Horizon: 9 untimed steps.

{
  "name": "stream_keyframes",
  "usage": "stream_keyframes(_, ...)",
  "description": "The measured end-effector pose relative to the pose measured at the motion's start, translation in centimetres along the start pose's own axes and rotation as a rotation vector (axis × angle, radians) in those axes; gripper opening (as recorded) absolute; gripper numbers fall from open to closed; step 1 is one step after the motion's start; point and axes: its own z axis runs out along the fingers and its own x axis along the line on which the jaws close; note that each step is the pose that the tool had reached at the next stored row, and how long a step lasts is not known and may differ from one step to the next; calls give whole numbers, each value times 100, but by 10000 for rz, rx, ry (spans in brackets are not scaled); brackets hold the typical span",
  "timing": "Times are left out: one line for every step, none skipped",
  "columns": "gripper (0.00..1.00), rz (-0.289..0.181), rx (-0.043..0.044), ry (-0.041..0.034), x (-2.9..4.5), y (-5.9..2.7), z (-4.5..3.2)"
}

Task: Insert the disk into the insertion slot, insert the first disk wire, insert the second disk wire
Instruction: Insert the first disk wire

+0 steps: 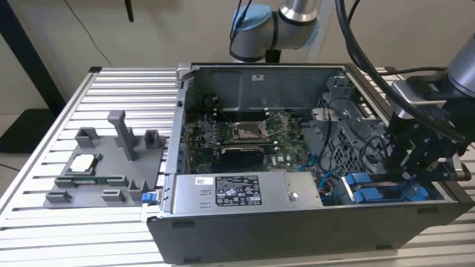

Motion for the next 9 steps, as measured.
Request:
stream_keyframes(34,2,-10,0,-3,0,-34)
stream_keyframes(34,3,-15,4,-6,-1,-79)
stream_keyframes(34,6,-19,4,-9,0,-121)
stream_keyframes(34,8,-21,2,-13,0,-166)
stream_keyframes(34,8,-22,5,-16,0,-212)
stream_keyframes(34,9,-22,5,-20,0,-257)
stream_keyframes(34,8,-22,4,-25,-1,-302)
stream_keyframes(34,8,-22,5,-29,-1,-348)
stream_keyframes(34,8,-22,4,-34,0,-391)
